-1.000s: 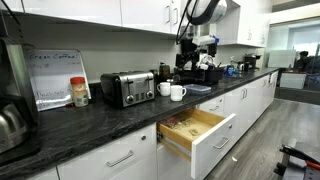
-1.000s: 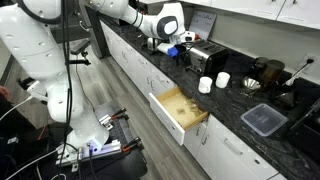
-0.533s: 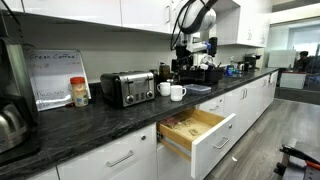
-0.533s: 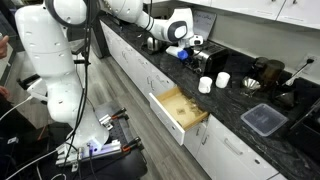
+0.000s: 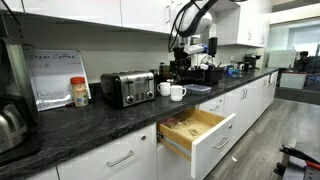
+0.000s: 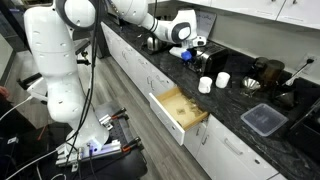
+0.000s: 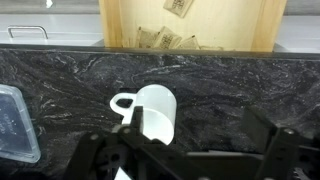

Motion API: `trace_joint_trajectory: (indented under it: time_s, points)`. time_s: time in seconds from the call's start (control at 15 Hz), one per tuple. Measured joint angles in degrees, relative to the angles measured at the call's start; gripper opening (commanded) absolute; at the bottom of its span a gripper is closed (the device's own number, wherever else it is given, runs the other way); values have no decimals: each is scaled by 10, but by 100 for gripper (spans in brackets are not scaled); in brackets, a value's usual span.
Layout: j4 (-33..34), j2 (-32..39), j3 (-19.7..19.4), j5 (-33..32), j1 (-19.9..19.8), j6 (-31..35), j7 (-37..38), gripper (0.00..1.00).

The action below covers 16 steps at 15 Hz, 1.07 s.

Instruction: Remove one white mug from the countertop and place it inside the open drawer then close the drawer

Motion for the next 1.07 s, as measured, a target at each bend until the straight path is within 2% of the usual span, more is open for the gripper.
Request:
trace_joint_trajectory:
  time_s: [0.53,1.07]
  points:
    - [5,10,-4,-1,-1,24,-3,100]
    - [56,95,-7,19,-23,77,-54,100]
